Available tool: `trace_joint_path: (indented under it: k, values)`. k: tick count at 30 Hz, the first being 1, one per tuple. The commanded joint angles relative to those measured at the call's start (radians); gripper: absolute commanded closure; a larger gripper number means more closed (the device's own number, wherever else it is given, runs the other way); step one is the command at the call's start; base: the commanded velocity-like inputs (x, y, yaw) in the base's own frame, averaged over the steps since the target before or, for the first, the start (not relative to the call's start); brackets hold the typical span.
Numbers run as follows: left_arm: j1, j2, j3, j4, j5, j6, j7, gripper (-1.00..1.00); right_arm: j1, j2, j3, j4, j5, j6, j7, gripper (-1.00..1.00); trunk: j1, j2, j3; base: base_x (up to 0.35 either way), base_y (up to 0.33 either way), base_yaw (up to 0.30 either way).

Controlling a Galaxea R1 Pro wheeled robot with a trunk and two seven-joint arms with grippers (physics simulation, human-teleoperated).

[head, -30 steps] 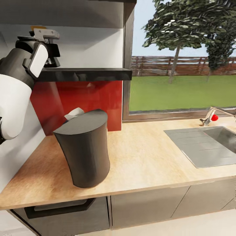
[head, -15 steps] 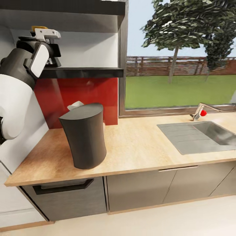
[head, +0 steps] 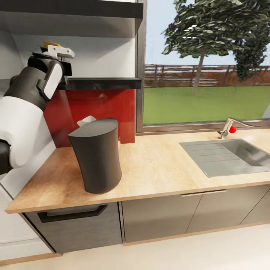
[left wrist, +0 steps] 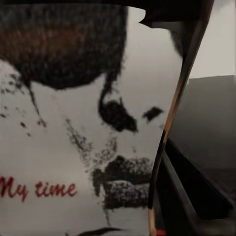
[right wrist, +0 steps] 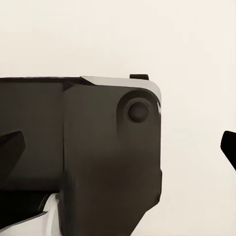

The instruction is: Set up a coffee station on the kitchen countertop: keep the coffee maker on the countertop, move the bottle of coffee from the kitchen shelf to the counter next to the coffee maker, place a paper coffee filter on top of the coffee maker, put the saucer next to the coffee maker with the coffee cup on the saucer, and place the electric kettle next to the coffee maker.

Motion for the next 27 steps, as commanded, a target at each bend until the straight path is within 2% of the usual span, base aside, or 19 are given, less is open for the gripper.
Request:
trace_joint_path:
  k: [1, 3, 14, 20, 21, 22, 27]
  values:
    - [0.004, -0.004, -0.013, 0.005, 0.016, 0.009, 0.015, 1.00, -0.001, 0.000, 0.000, 0.000, 0.000, -0.003, -0.001, -1.00, 0.001, -0.001, -0.003, 0.000, 0.000, 0.000]
    - [0.015, -0.012, -0.016, -0.007, 0.005, 0.025, 0.031, 1.00, -0.001, 0.000, 0.000, 0.000, 0.000, -0.003, -0.001, -1.00, 0.001, -0.001, -0.003, 0.000, 0.000, 0.000]
    - [0.064, -0.009, 0.041, -0.046, 0.075, 0.054, 0.033, 1.00, -0.001, 0.000, 0.000, 0.001, 0.000, -0.003, 0.000, -1.00, 0.001, -0.001, -0.003, 0.000, 0.000, 0.000]
    - [0.064, 0.013, 0.062, -0.080, 0.111, 0.086, 0.025, 1.00, -0.001, 0.000, 0.000, 0.001, 0.000, -0.003, 0.000, -1.00, 0.001, -0.001, -0.003, 0.000, 0.000, 0.000]
    - [0.064, 0.017, 0.074, -0.135, 0.118, 0.135, 0.024, 1.00, -0.001, 0.000, 0.000, 0.001, 0.000, -0.003, 0.000, -1.00, 0.001, -0.001, -0.003, 0.000, 0.000, 0.000]
    - [0.064, 0.021, 0.077, -0.137, 0.118, 0.137, 0.023, 1.00, -0.001, 0.000, 0.000, 0.001, 0.000, -0.002, 0.000, -1.00, 0.001, -0.001, -0.003, 0.000, 0.000, 0.000]
    - [0.070, 0.063, 0.085, -0.144, 0.120, 0.144, 0.019, 1.00, -0.001, 0.001, 0.000, 0.001, 0.000, -0.002, 0.000, -1.00, 0.001, -0.001, -0.003, 0.000, 0.000, 0.000]
